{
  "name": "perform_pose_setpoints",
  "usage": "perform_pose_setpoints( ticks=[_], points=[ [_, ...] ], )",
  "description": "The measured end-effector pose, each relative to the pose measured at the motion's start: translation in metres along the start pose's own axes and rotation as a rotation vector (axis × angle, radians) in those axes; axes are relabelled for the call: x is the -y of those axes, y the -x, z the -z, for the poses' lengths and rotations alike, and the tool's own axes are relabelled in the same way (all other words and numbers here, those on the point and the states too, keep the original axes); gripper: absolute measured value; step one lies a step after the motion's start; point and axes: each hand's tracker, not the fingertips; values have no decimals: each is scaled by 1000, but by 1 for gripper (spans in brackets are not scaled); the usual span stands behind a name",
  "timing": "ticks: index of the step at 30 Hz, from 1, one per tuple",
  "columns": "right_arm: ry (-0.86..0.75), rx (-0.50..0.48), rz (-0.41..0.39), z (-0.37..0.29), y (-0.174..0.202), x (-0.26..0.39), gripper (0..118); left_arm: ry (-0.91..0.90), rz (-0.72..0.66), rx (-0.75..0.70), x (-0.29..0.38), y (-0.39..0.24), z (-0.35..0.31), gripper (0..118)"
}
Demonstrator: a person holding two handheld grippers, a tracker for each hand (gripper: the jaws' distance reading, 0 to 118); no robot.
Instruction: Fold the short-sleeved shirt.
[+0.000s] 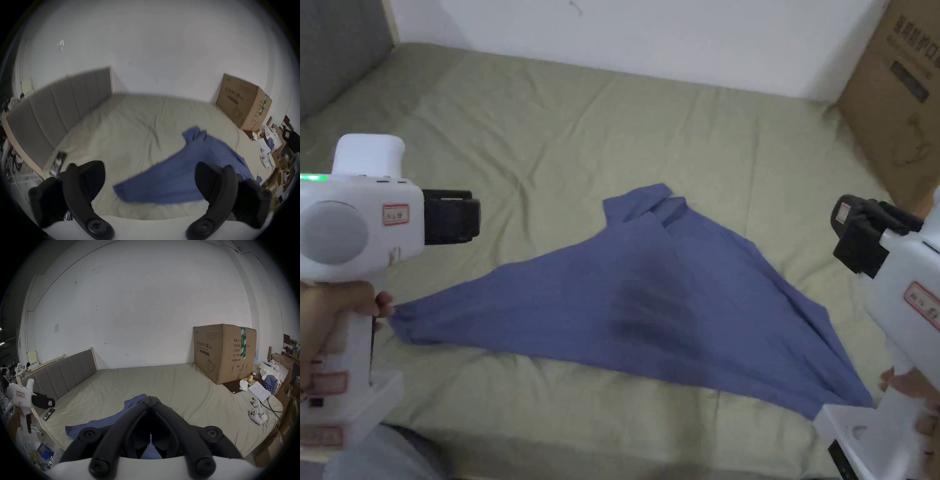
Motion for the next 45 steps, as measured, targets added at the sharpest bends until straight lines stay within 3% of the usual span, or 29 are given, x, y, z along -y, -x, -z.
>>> perform_pose_setpoints(
  ticks=[8, 12, 16, 20, 22, 23, 28, 38, 40, 41, 43, 44, 45],
  points=[
    [75, -6, 2, 18, 1, 15, 0, 357, -130, -153, 48, 61, 81, 112],
    [103, -1, -1, 24, 4, 21, 0, 398, -252, -131, 64, 72, 107, 108],
    [134, 7, 5, 28, 5, 26, 0, 393, -257, -172, 66, 73, 128, 98],
    [162, 24, 7, 30, 0, 32, 0, 393, -230, -202, 64, 70, 142, 50],
    [173, 33, 13, 31, -2, 34, 0, 446, -218, -171, 68, 69, 149, 14],
    [178, 39, 19, 31, -3, 35, 0, 457, -209, -189, 70, 70, 150, 3],
    [192, 60, 31, 28, -14, 36, 0, 381, -230, -170, 70, 70, 135, 0],
    [201, 130, 28, -3, -49, 15, 1, 36, -236, -37, 47, 54, 42, 0],
    [214, 139, 46, -9, -55, 10, 21, 24, -234, -29, 46, 52, 34, 0],
    [216, 145, 49, -11, -58, 9, 39, 14, -232, -24, 45, 51, 30, 0],
    [229, 151, 39, -12, -64, 5, 99, 8, -231, -15, 45, 52, 29, 0],
    [242, 156, 31, -10, -65, 2, 111, 7, -231, -14, 45, 51, 29, 0],
    [259, 158, 15, -9, -67, 1, 115, 4, -234, -14, 45, 51, 28, 0]
  ],
)
